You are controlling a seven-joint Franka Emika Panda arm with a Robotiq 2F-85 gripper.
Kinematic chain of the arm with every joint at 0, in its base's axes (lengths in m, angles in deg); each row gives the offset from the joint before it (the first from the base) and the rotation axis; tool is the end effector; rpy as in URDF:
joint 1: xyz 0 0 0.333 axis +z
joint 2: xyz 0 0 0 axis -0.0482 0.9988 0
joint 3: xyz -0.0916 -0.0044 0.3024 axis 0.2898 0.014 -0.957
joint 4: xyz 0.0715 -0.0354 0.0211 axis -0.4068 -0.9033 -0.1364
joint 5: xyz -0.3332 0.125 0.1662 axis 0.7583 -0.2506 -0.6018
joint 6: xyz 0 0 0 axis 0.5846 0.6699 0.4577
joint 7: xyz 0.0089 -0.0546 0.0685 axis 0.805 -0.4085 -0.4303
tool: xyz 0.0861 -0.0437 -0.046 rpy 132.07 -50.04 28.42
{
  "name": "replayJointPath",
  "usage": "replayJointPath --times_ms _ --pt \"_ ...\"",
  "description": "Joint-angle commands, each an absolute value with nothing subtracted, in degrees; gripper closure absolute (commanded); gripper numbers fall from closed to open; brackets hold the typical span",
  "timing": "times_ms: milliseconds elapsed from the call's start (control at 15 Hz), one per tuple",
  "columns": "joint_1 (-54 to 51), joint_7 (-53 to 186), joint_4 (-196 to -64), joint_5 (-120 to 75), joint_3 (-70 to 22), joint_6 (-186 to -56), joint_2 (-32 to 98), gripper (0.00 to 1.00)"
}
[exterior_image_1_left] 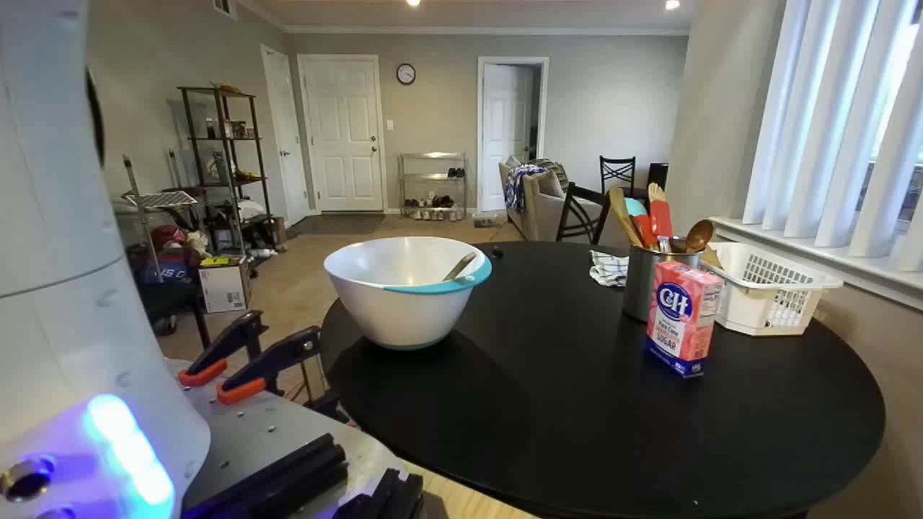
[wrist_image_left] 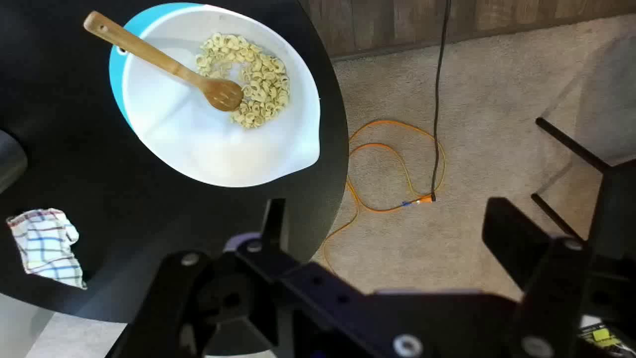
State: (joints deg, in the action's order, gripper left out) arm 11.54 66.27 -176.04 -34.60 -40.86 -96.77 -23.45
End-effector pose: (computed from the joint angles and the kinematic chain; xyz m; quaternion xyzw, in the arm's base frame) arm 0.3122 0.1890 0.5615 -0.9816 -0.1613 -0.0969 0.0328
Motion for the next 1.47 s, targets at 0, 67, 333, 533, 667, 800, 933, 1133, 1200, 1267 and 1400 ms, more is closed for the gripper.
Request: replayJointPath --times_ms 0,67,333,533,667,800,933,1133,1200,1267,1400 --pt "11.4 66.2 -175.8 -34.6 -40.9 -96.6 -23.4 0.0" --pt "11.4 66.2 -175.8 -34.6 -40.9 -96.6 -23.4 0.0" --pt "11.4 66.2 -175.8 -34.6 -40.9 -96.6 -23.4 0.0" --pt "9.9 65.6 -177.1 -34.2 -39.1 -98.1 -22.9 0.0" --pt "7.3 63.7 -180.1 -32.6 -36.0 -100.8 -22.4 0.0" --pt "4.4 62.9 -184.1 -31.0 -33.2 -105.4 -21.6 0.0" --pt "1.8 62.6 -188.5 -30.2 -30.4 -110.1 -19.9 0.0" --pt "-0.2 62.3 -194.2 -31.5 -27.4 -116.1 -17.3 0.0" --pt "-0.8 62.6 -195.5 -31.5 -26.8 -117.6 -16.3 0.0" --pt "-1.2 62.5 -197.1 -32.1 -25.8 -119.1 -15.2 0.0" --pt "-2.9 64.5 -199.4 -31.9 -25.2 -121.4 -12.7 0.0"
